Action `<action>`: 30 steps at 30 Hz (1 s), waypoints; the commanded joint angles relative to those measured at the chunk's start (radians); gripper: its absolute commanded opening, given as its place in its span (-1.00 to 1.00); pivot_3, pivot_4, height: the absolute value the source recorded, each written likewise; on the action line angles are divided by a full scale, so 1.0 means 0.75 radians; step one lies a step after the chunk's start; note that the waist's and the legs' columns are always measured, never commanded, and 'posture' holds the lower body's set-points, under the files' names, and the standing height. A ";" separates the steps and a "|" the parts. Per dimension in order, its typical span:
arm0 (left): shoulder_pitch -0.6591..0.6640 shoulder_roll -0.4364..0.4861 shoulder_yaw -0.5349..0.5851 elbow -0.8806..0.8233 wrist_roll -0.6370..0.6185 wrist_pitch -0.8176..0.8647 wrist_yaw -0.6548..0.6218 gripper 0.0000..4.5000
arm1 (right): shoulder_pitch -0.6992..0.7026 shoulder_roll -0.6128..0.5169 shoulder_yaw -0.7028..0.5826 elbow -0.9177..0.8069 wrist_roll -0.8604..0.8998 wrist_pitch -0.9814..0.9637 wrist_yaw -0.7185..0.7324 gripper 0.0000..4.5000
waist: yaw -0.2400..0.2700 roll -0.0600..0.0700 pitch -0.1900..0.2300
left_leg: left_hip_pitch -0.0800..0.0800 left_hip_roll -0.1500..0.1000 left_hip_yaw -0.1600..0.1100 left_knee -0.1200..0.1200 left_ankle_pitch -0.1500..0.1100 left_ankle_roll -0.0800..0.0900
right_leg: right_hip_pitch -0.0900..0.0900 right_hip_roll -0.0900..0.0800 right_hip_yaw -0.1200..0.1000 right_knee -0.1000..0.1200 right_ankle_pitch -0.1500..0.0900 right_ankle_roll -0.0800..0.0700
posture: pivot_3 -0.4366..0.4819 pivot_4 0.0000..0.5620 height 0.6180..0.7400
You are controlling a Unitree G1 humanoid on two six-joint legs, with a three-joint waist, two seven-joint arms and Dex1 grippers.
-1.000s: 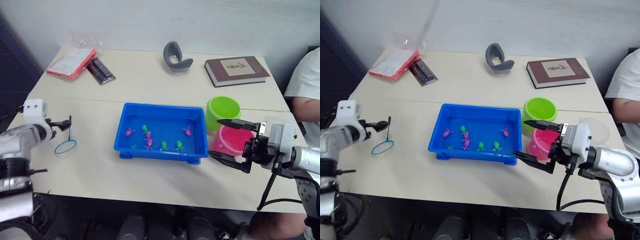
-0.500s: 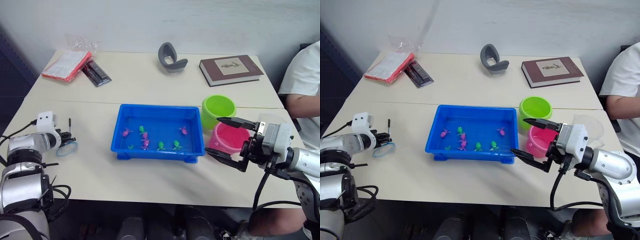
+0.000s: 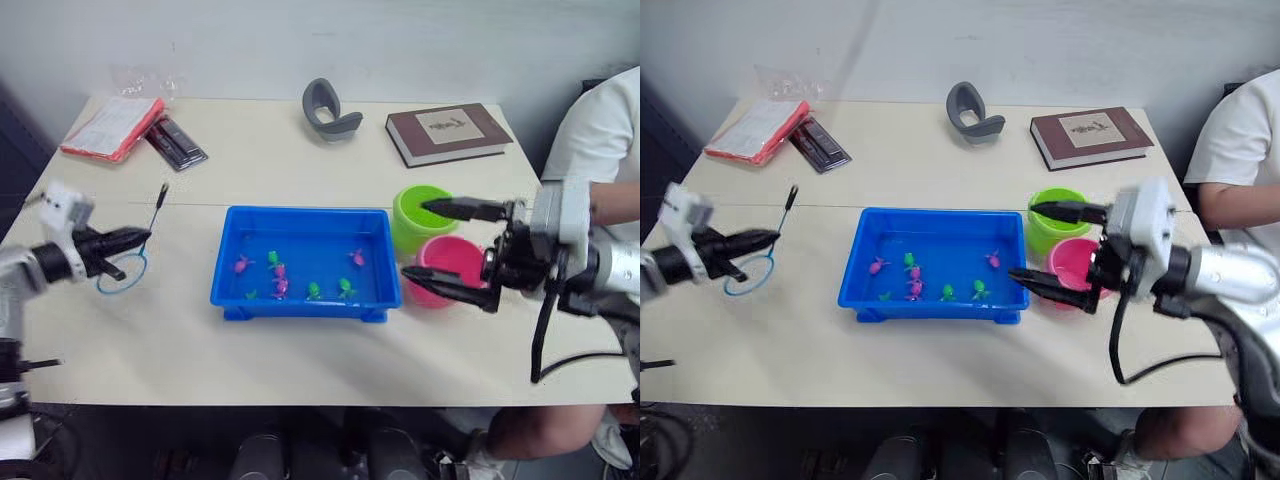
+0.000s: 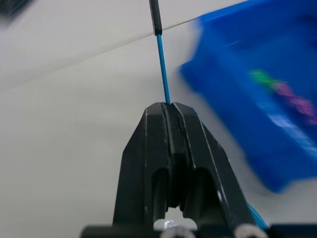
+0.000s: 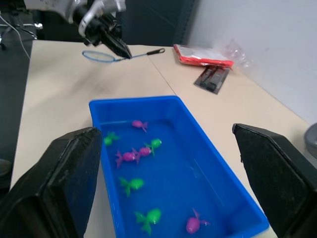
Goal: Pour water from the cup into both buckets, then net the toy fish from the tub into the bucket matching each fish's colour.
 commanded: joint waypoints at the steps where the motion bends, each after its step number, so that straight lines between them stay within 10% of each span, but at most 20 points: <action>1: 0.032 0.081 -0.174 -0.213 0.018 -0.154 -0.303 -0.98 | -0.120 -0.009 0.129 0.067 0.070 0.181 0.051 1.00 | 0.010 0.007 0.001 | 0.000 -0.001 0.000 0.000 0.000 0.001 | 0.000 -0.001 0.000 -0.004 0.000 0.000 | -0.05 -0.47 1.00; 12: -0.340 -0.195 -0.607 -0.470 0.049 0.050 -0.324 -0.98 | -0.444 0.219 0.471 0.174 -0.023 0.474 0.026 1.00 | 0.005 0.007 0.001 | -0.021 -0.005 0.006 0.010 0.003 0.012 | -0.017 0.011 -0.003 0.005 0.006 0.008 | -0.05 -0.47 1.00; 30: -0.411 -0.325 -0.656 -0.487 0.067 0.119 -0.268 -0.98 | -0.405 0.392 0.478 0.162 -0.057 0.555 -0.089 1.00 | 0.006 0.007 0.001 | -0.024 -0.005 0.006 0.019 0.000 0.015 | -0.016 0.012 -0.001 0.006 0.009 0.012 | -0.05 -0.47 1.00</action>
